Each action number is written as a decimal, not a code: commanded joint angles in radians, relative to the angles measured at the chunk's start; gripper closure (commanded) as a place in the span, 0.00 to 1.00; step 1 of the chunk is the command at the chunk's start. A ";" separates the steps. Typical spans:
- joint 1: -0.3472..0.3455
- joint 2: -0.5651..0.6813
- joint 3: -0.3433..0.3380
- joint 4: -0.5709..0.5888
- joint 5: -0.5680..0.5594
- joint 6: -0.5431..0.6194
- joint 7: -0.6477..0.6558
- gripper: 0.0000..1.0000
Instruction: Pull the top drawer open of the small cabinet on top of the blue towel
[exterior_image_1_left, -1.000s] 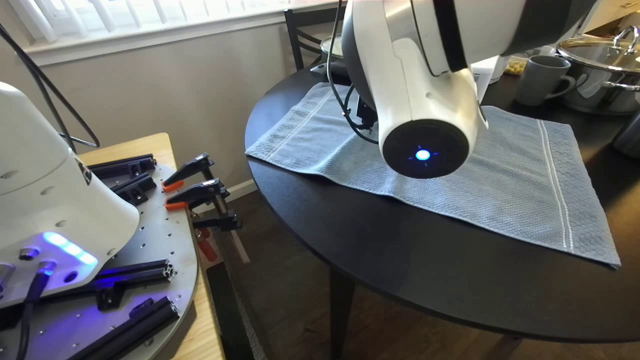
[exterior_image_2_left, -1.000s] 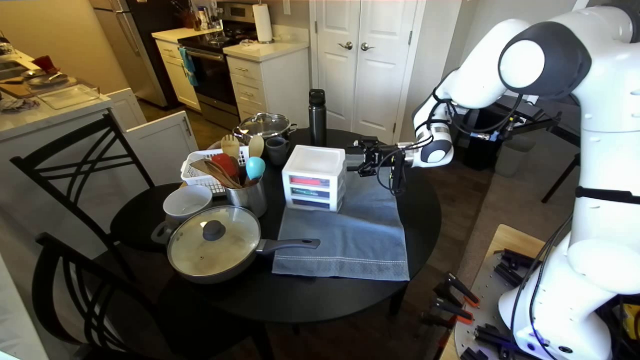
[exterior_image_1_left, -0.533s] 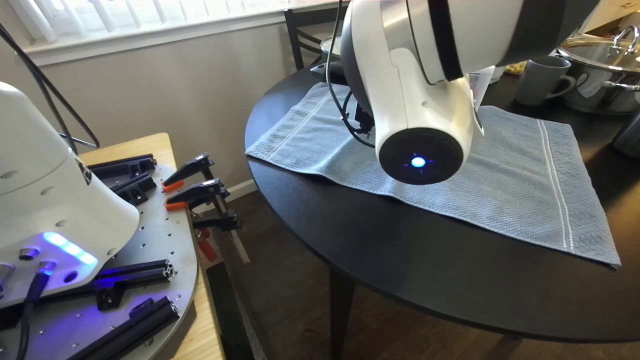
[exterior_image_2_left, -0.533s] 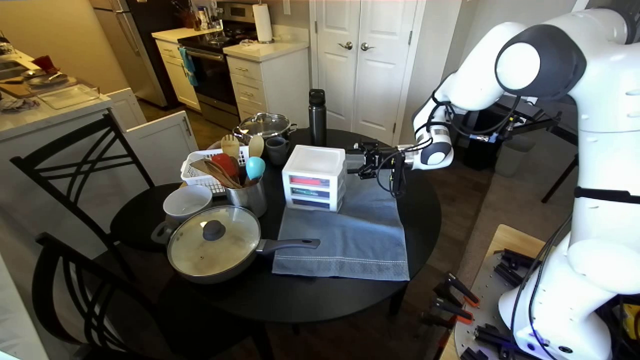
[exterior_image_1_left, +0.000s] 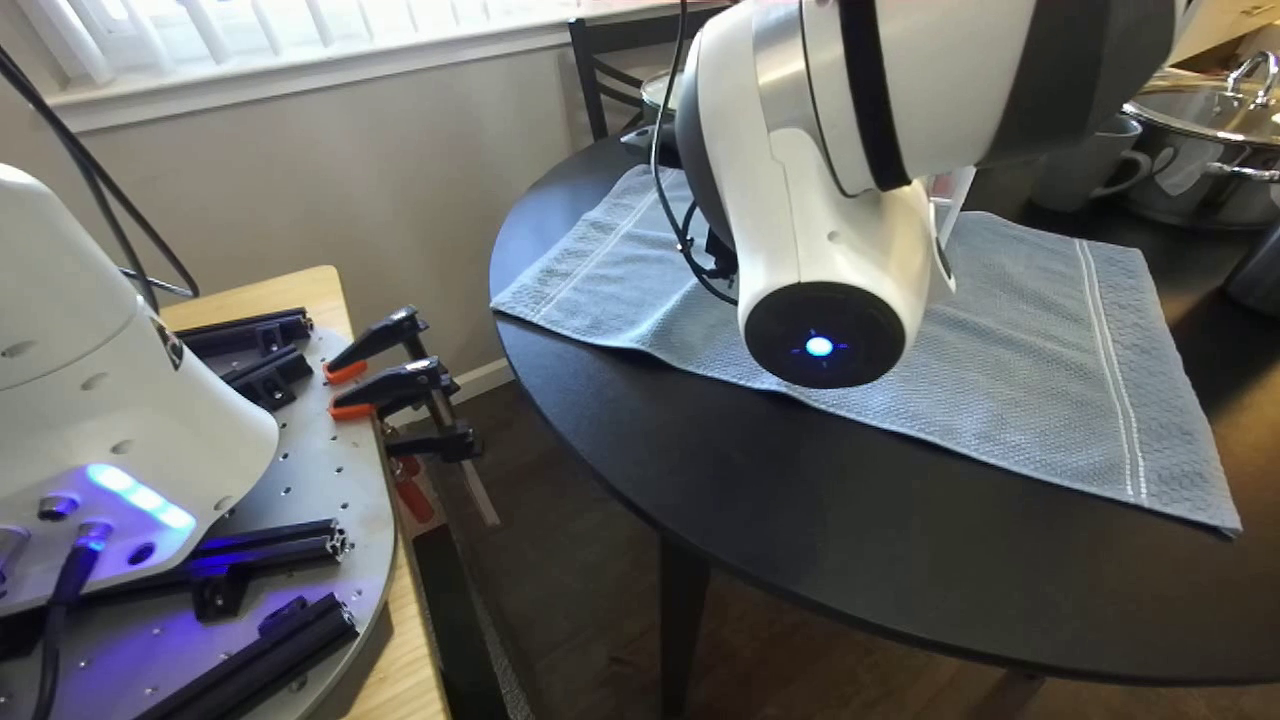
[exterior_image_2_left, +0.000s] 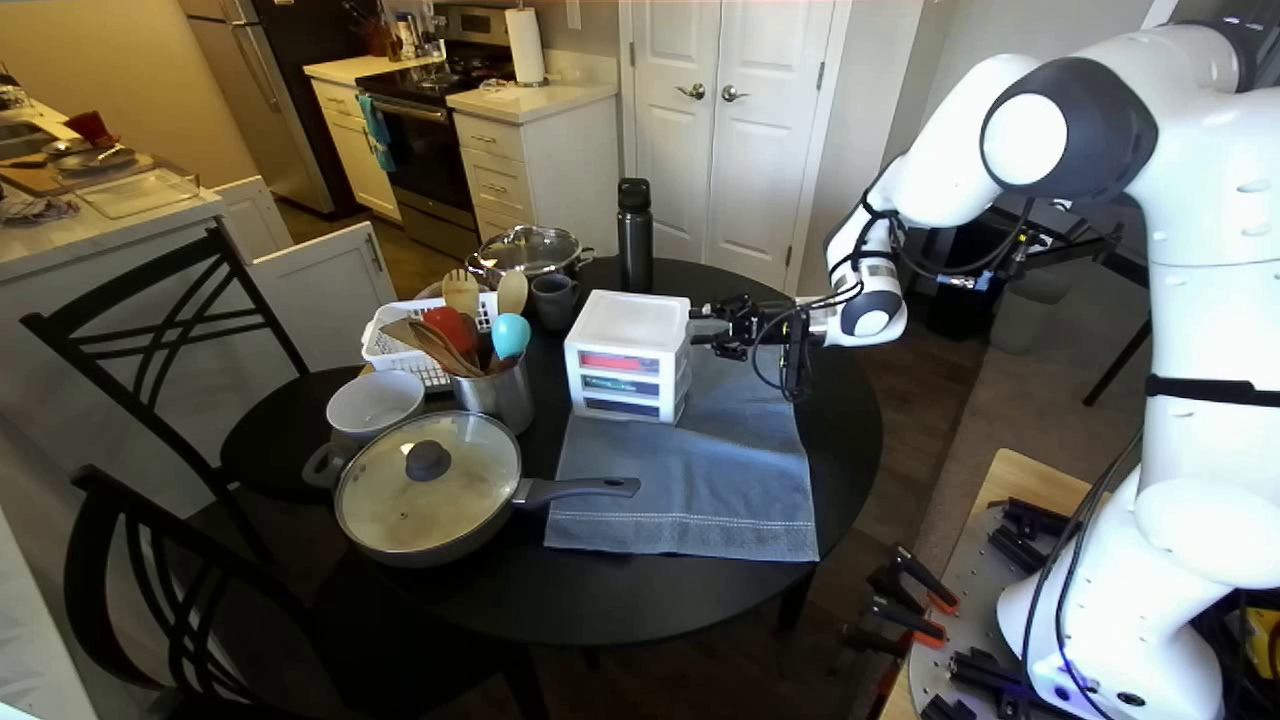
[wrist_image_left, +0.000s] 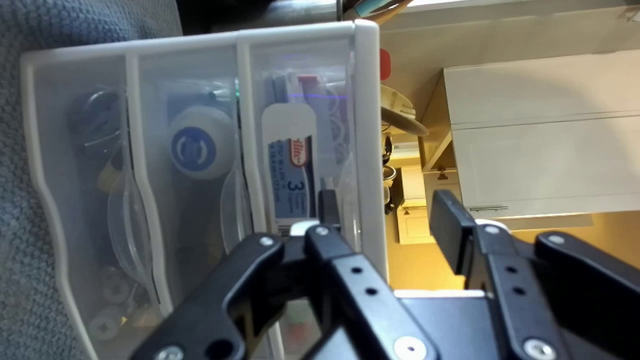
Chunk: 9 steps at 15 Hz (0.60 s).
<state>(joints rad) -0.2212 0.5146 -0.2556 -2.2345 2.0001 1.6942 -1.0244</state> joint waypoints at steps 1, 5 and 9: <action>-0.012 0.011 -0.001 -0.007 0.033 -0.034 -0.028 0.80; -0.019 0.024 -0.006 -0.013 0.041 -0.041 -0.029 0.99; -0.022 0.032 -0.011 -0.013 0.040 -0.055 -0.043 0.97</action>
<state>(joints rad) -0.2271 0.5455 -0.2637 -2.2347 2.0101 1.6776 -1.0415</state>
